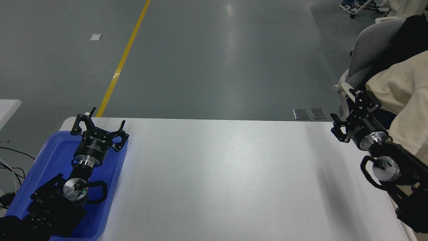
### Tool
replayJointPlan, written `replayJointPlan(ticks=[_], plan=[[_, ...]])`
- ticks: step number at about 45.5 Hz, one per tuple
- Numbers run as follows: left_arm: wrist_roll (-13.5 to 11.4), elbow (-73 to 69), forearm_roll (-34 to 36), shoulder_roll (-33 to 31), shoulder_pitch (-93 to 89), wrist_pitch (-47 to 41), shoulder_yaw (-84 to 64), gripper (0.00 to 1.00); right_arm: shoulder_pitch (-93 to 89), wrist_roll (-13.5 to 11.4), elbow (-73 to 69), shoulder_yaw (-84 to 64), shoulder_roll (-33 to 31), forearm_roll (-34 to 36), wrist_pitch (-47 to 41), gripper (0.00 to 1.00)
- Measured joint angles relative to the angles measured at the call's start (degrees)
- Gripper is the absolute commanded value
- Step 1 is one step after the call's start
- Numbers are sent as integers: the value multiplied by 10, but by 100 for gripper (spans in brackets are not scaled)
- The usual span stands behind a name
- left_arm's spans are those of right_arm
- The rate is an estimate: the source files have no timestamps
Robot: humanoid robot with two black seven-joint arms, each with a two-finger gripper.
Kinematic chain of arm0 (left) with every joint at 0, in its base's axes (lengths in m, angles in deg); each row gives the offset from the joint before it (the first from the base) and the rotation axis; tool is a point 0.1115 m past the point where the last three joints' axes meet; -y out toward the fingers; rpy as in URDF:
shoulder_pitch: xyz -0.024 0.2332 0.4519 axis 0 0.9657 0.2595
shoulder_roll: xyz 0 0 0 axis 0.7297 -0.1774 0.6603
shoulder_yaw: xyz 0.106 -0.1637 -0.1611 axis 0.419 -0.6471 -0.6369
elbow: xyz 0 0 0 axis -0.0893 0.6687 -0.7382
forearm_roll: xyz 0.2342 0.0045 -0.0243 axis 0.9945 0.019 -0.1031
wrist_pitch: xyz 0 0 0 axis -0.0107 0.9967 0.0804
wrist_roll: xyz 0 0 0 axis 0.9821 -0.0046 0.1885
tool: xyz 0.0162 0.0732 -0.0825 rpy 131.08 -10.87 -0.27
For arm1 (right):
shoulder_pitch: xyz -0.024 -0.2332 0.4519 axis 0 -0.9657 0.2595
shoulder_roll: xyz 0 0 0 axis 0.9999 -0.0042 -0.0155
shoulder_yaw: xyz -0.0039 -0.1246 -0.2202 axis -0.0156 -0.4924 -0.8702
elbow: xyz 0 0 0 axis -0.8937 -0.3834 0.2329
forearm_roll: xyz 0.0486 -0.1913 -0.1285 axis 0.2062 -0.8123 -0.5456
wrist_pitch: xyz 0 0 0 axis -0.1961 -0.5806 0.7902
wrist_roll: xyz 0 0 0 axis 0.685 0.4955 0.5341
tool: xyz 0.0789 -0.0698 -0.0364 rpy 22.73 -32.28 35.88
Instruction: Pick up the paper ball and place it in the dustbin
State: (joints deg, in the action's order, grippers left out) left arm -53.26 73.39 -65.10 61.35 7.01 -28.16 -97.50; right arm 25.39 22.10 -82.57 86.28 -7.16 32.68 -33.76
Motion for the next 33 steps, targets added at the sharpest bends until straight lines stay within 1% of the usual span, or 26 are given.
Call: replayJointPlan(ticks=[2,6,8,13,23,33], plan=[[0,0,0,0,0,0,0,100,0,16,10,-1,10,-2,2,100],[0,0,0,0,0,0,0,100,1,38,30,-1,25,-4,3,100],[0,0,0,0,0,0,0,100,1,46,40,-2,31,-6,3,100],[0,0,0,0,0,0,0,100,1,58,52,-3,40,-4,4,100],[0,0,0,0,0,0,0,100,-7,71,65,-4,50,-3,0,100],[0,0,0,0,0,0,0,100,-12,75,69,-4,55,1,-12,100]])
